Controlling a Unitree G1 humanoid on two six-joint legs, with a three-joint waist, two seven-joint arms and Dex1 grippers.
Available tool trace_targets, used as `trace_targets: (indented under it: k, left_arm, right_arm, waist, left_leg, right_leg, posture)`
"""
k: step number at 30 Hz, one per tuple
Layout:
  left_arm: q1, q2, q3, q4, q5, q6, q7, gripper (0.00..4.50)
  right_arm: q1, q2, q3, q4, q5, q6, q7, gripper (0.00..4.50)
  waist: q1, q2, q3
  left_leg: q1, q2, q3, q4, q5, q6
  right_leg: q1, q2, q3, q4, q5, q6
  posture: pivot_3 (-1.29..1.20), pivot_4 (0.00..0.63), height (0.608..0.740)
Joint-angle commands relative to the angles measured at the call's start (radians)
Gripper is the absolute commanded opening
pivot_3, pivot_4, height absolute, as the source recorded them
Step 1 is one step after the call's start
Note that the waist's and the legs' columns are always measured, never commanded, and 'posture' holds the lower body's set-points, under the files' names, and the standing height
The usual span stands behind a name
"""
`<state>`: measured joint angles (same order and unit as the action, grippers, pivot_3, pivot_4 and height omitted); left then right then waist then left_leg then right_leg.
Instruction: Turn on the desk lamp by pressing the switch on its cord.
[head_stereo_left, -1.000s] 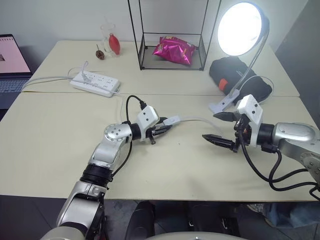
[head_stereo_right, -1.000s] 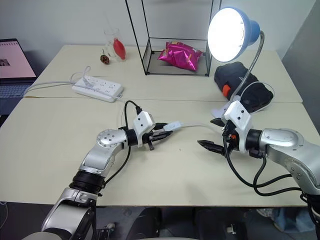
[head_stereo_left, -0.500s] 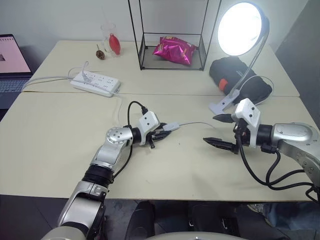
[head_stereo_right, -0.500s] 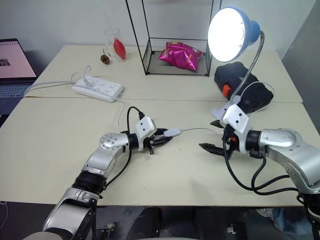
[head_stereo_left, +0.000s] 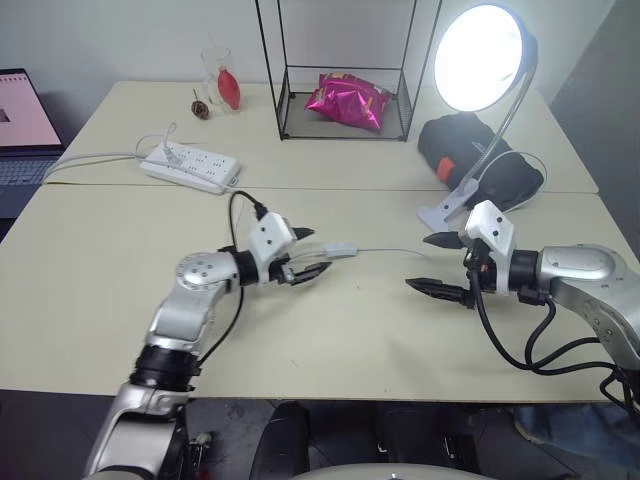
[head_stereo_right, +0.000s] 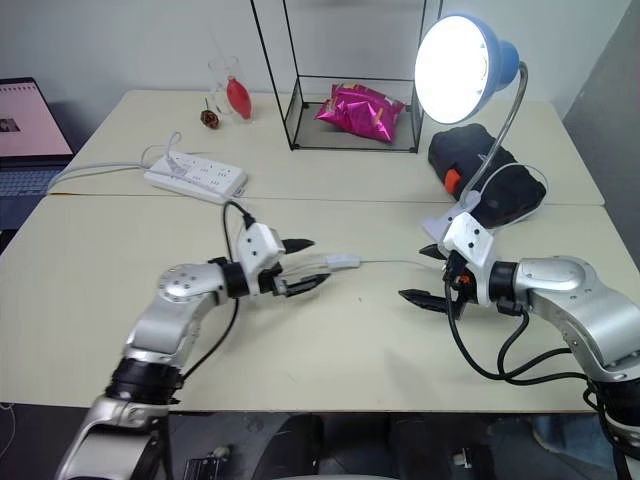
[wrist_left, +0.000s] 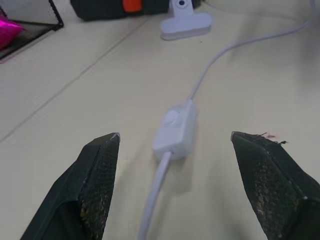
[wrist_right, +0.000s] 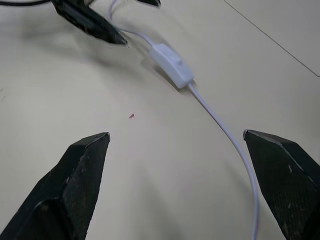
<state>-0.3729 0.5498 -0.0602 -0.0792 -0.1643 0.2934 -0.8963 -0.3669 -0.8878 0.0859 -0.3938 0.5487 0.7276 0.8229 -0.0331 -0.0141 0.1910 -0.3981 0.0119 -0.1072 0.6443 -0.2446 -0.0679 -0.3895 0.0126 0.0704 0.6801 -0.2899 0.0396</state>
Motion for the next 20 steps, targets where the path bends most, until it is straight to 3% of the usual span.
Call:
trace_targets:
  k: [1,8,20]
  left_arm:
    - [0.073,0.089,0.138,-0.204,-0.056,0.147,0.049,3.7]
    - [0.276,0.211,0.395,-0.356,-0.151,0.299,0.073,3.7]
    - [0.346,0.238,0.45,-0.379,-0.217,0.307,0.067,3.7]
  right_arm:
    - [-0.014,-0.005,-0.039,0.034,-0.018,-0.072,0.063,4.5]
    - [-0.02,-0.015,-0.075,0.169,-0.075,-0.211,0.155,4.5]
    - [-0.06,-0.038,-0.054,0.28,-0.154,-0.301,0.265,4.5]
  waist:
    - [0.0,0.0,0.0]
    - [-0.003,-0.001,0.001]
    - [0.001,-0.001,0.001]
  left_leg:
    - [0.0,0.0,0.0,0.0,0.0,0.0]
    - [0.0,0.001,0.0,-0.001,0.0,0.0]
    - [0.001,0.0,0.001,0.0,0.0,0.0]
  right_leg:
    - [0.0,0.0,0.0,0.0,0.0,0.0]
    - [0.0,-0.001,0.0,0.0,-0.001,-0.001]
    - [0.0,-0.001,0.0,0.0,-0.001,-0.001]
  posture:
    - [0.0,0.15,0.74]
    - [0.0,0.15,0.74]
    - [0.0,0.15,0.74]
